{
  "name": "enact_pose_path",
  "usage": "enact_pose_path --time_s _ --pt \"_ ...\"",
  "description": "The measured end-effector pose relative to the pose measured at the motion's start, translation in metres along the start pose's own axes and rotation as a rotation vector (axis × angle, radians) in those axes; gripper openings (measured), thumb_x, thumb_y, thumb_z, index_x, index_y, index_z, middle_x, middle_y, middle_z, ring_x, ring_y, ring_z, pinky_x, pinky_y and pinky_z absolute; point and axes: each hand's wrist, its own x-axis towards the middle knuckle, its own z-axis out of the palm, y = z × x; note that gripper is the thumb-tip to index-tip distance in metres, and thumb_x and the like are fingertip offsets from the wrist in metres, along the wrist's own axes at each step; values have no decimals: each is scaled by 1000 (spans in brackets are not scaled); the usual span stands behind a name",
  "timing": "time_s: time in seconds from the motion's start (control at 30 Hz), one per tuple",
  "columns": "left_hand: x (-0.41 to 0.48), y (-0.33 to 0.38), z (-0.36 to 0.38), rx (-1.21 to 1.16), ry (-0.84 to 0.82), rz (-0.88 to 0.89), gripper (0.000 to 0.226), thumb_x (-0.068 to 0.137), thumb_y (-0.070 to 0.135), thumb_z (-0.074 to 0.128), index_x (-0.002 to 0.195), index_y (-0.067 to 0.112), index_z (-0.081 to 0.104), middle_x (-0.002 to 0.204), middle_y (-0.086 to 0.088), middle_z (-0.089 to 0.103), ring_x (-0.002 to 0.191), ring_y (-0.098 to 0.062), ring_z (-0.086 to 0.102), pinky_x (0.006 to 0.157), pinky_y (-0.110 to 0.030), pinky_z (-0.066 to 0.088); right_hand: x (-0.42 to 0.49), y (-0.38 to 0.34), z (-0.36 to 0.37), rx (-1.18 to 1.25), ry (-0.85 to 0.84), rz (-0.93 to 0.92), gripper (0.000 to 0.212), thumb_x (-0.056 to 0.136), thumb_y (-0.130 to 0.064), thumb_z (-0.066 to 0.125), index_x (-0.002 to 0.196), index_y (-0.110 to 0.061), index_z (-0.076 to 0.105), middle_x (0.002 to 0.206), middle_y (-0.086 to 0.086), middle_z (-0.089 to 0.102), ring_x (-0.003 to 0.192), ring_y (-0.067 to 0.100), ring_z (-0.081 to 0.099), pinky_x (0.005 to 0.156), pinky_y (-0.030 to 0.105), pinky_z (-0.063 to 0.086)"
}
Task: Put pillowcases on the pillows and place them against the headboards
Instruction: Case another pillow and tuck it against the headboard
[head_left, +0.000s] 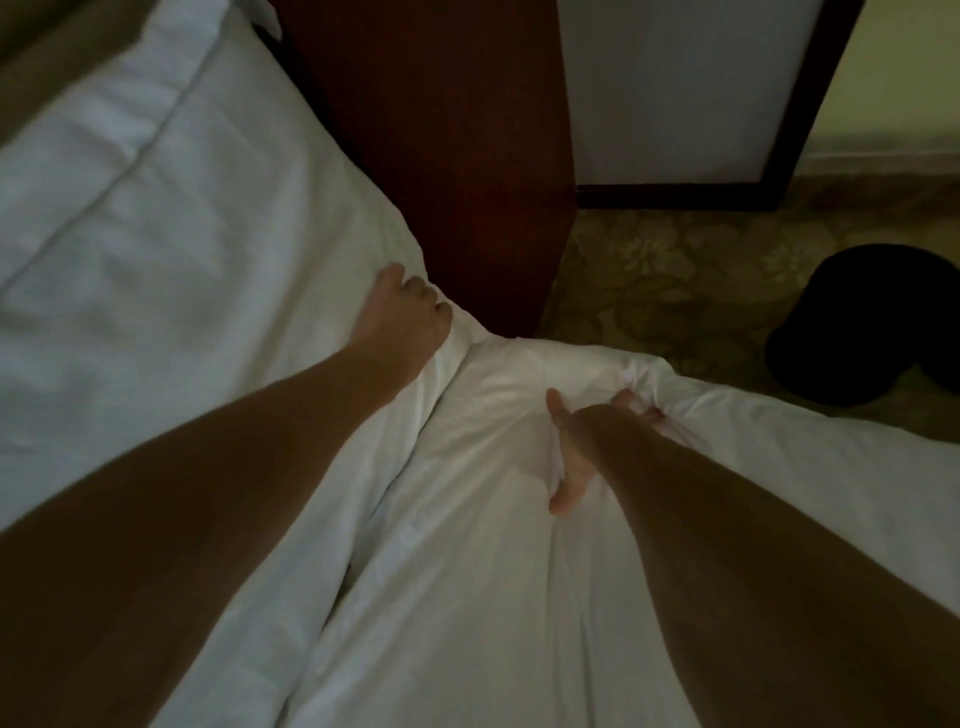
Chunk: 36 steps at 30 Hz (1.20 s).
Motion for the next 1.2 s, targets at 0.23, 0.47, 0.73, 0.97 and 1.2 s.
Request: enact_pose_path --time_s 0.23,0.47,0.73,0.97,1.2 --pt "-28 31 2 -66 -131 38 67 90 52 49 146 17 38 147 -20 40 138 -37 32 115 -63 -1 11 0 7 -82 25 -58 151 53 -56 89 141 -49 -34 151 28 -34 140 58 -17 110 74 13" --pt "-163 40 17 -172 -168 154 64 96 41 51 150 14 31 161 -23 10 150 -39 4 114 -64 -11 4 9 11 -115 151 -115 145 53 -65 86 147 -47 -24 159 24 -14 145 52 -6 113 69 17" --pt "-280 21 17 -284 -279 109 64 99 29 46 152 3 23 161 -26 8 150 -39 2 114 -58 -21 -58 -9 64 -114 433 -89 76 92 -55 51 155 -32 15 156 19 28 141 43 27 115 54 25" --pt "-362 -71 -51 -551 -31 32 40 72 33 71 104 9 73 112 -22 68 113 -37 60 111 -53 36 -215 -152 64 794 283 -372 76 95 -49 55 154 -13 24 159 11 29 144 27 32 117 38 29" --pt "-463 -200 -69 -715 199 -333 23 86 23 60 106 16 67 107 -10 67 101 -28 60 93 -43 46 -370 -255 32 648 1040 -609 56 94 -10 52 148 -14 35 149 9 43 137 25 40 110 35 35"
